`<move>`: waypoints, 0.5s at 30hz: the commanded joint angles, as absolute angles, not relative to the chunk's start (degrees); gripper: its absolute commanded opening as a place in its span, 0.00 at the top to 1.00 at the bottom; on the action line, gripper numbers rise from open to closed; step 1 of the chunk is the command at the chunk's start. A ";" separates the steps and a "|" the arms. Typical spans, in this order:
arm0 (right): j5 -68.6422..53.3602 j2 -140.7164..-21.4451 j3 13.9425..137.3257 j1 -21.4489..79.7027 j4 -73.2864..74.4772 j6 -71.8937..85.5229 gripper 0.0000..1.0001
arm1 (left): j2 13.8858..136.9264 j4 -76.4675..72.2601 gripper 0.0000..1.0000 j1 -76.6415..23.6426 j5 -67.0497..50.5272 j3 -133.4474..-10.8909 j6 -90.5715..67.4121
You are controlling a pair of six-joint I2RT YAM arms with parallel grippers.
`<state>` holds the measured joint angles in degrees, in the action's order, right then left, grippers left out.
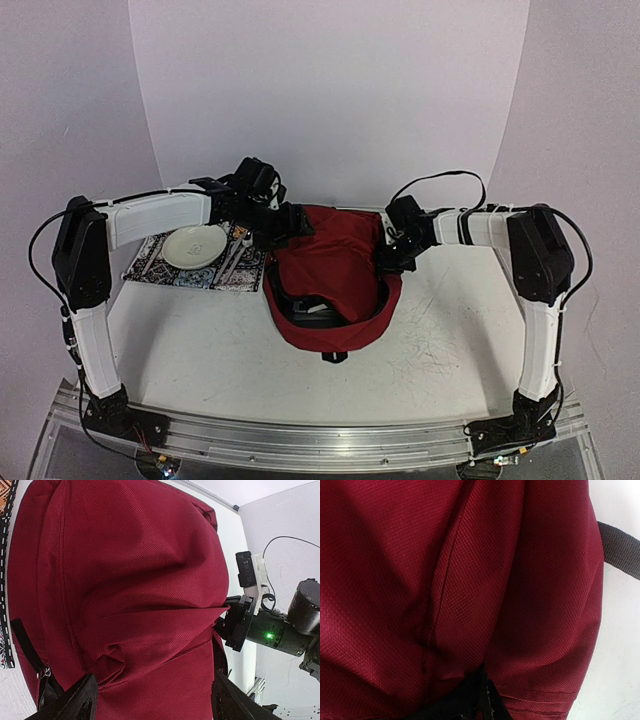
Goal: Pack the student bag
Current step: Grab the largest pocket of the student bag.
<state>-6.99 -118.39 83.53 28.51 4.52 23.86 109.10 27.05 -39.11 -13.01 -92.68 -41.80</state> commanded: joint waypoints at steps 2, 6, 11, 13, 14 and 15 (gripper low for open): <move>-5.90 -117.61 83.68 28.20 6.33 22.70 1.00 | 109.20 26.72 0.21 -39.98 -13.39 -96.46 -40.51; -6.22 -111.15 79.09 28.19 5.66 21.17 1.00 | 109.79 26.83 0.21 -40.84 -13.36 -97.84 -39.99; -8.69 -102.36 70.58 28.21 3.74 20.52 1.00 | 112.29 27.79 0.21 -42.15 -13.40 -101.64 -39.14; -10.09 -98.73 67.09 28.22 2.79 20.49 1.00 | 113.72 28.73 0.21 -42.99 -13.35 -103.69 -38.56; -11.03 -97.28 65.72 28.26 2.19 20.53 1.00 | 114.60 29.06 0.21 -43.35 -13.39 -105.06 -38.36; -11.82 -95.48 64.50 28.31 1.42 20.64 1.00 | 115.40 29.46 0.21 -43.80 -13.55 -106.19 -38.13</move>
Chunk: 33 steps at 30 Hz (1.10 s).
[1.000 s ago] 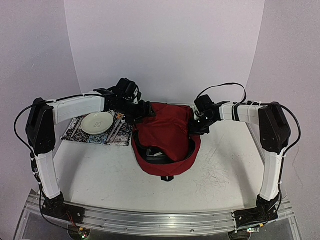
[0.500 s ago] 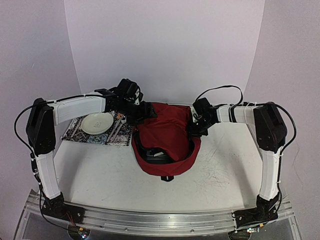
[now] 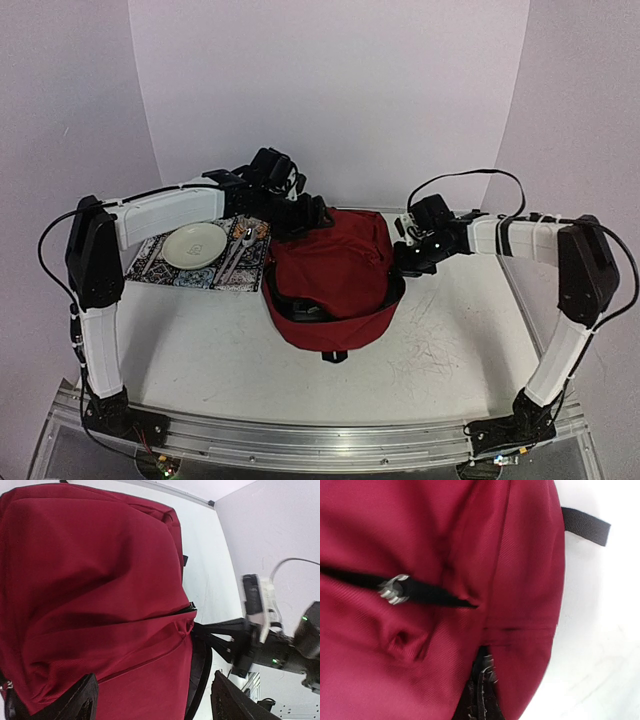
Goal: Pack the student bag
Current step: Grab the largest pocket of the student bag, then pass from the right arm to the left
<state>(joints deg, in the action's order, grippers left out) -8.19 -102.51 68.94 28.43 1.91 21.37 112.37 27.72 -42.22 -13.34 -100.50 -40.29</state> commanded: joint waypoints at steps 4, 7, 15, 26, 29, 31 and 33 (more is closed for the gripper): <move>-12.88 -89.70 59.50 28.77 0.27 20.76 1.00 | 118.85 30.88 0.21 -45.26 -13.92 -110.68 -37.67; -14.00 -86.34 57.07 29.09 -1.72 20.21 1.00 | 121.35 31.57 0.21 -46.04 -14.37 -113.90 -37.69; -14.93 -81.48 51.02 31.69 -5.55 19.51 1.00 | 130.21 35.74 0.21 -48.47 -15.75 -125.00 -38.01; -18.07 -78.07 48.78 33.75 -10.07 20.47 1.00 | 125.32 35.68 0.23 -52.06 -9.13 -119.81 -34.32; -17.49 -79.50 49.35 38.00 -11.13 20.03 1.00 | 122.48 33.85 0.26 -52.04 -9.58 -114.87 -34.89; -15.78 -80.05 49.33 40.44 -11.69 20.10 1.00 | 119.87 31.82 0.28 -52.14 -10.32 -110.51 -36.11; -14.10 -79.64 48.34 41.92 -13.37 20.29 1.00 | 116.26 29.50 0.30 -52.23 -9.64 -105.26 -38.22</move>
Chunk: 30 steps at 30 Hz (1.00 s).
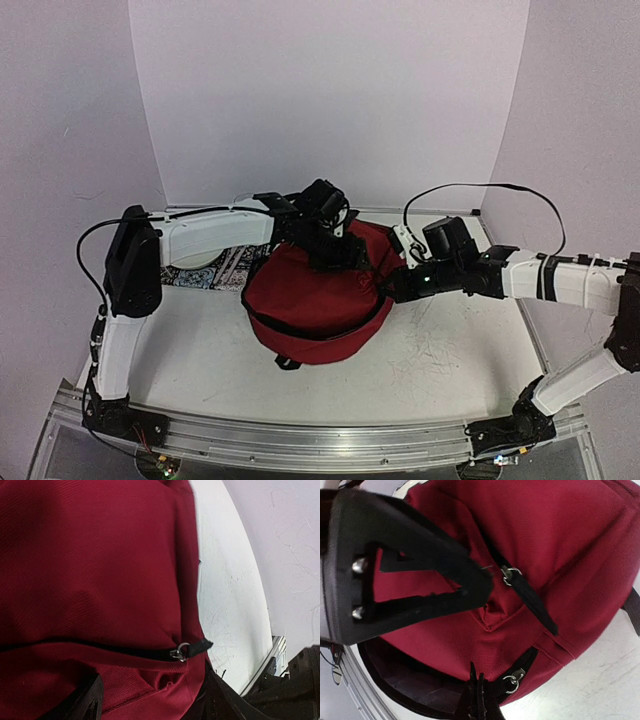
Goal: Pack the student bag
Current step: Pass from the right arm to the left
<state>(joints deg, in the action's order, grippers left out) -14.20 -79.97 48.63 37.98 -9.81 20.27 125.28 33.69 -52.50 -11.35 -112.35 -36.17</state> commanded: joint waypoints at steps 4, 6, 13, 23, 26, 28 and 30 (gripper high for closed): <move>-12.30 -78.38 46.40 44.83 -17.87 19.59 1.00 | 108.99 22.88 0.34 -52.27 -9.73 -94.20 -46.14; -10.70 -78.63 46.16 46.44 -19.15 18.88 1.00 | 106.99 20.70 0.35 -52.39 -11.39 -90.78 -50.44; -7.21 -79.69 43.90 49.72 -24.93 16.53 1.00 | 106.36 18.01 0.35 -55.81 -15.25 -87.22 -59.24; -1.87 -79.51 41.88 52.84 -28.04 13.39 1.00 | 106.54 3.00 0.45 -56.54 -16.77 -76.71 -74.62; -1.00 -80.04 41.34 53.54 -28.60 12.84 1.00 | 107.36 -1.07 0.49 -56.75 -17.68 -74.56 -77.60; -0.43 -80.57 40.88 54.08 -29.06 12.61 1.00 | 107.74 -4.58 0.54 -56.89 -18.53 -73.14 -80.10; -0.01 -80.96 40.52 54.70 -29.47 12.46 1.00 | 108.54 -6.89 0.58 -57.11 -19.26 -72.79 -81.42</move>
<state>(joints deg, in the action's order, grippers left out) -1.15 -80.22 41.22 53.06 -25.59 13.68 107.85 2.51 -56.75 -17.07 -73.95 -75.60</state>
